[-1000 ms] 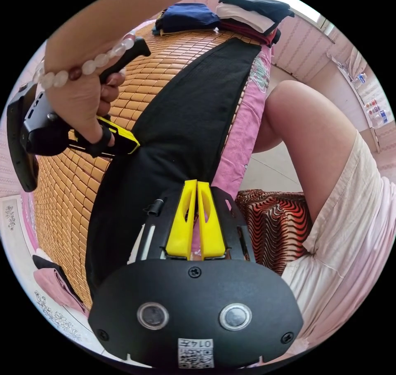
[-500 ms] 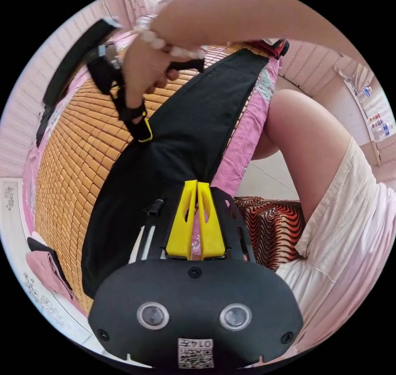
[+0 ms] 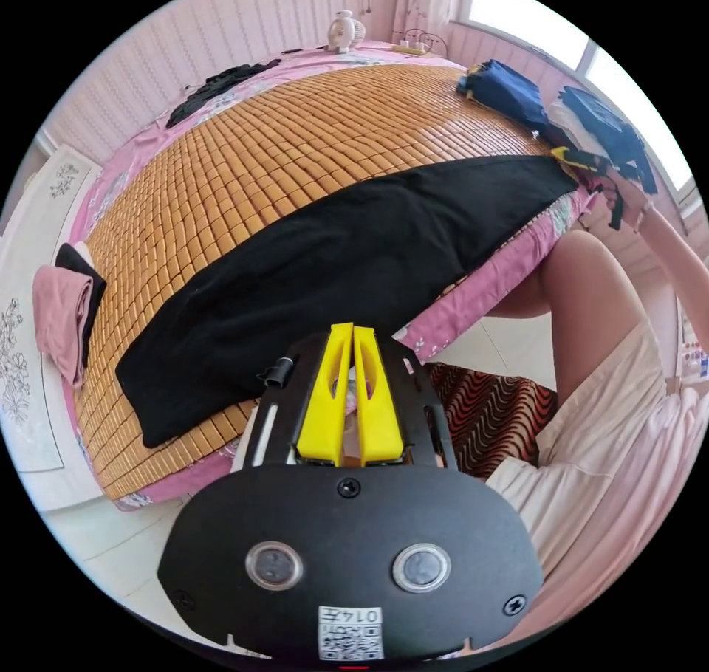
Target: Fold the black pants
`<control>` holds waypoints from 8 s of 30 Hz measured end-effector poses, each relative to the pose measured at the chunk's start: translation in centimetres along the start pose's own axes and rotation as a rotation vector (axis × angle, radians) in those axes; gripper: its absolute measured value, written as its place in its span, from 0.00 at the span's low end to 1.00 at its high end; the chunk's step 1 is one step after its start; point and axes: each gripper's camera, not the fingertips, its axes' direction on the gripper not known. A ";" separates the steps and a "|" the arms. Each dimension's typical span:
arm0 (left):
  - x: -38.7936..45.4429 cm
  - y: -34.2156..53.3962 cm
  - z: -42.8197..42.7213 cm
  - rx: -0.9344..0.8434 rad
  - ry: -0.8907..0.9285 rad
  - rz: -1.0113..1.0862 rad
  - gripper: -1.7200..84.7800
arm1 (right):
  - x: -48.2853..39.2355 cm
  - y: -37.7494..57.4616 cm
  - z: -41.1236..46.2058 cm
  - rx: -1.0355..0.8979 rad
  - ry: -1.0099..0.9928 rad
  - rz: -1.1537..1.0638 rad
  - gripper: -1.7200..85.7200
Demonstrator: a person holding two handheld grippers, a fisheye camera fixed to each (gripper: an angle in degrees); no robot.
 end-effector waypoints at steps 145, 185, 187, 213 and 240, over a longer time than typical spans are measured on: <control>19.7 -4.4 -11.8 0.183 0.110 0.494 0.07 | -2.0 5.2 11.3 -0.102 -0.733 0.409 0.19; -19.2 10.5 -5.2 0.247 0.208 -0.399 0.12 | -29.6 4.4 12.5 -0.228 -0.510 -0.403 0.11; -19.4 7.9 -3.0 0.220 0.228 -0.373 0.12 | -29.0 5.6 12.4 -0.244 -0.430 -0.420 0.11; -1.1 -21.5 10.7 -0.035 0.113 0.285 0.14 | -22.2 5.1 18.1 -0.407 -0.518 -0.174 0.12; -12.2 -13.3 11.1 0.230 0.412 -0.042 0.12 | -17.4 1.2 13.8 -0.373 -0.521 -0.258 0.17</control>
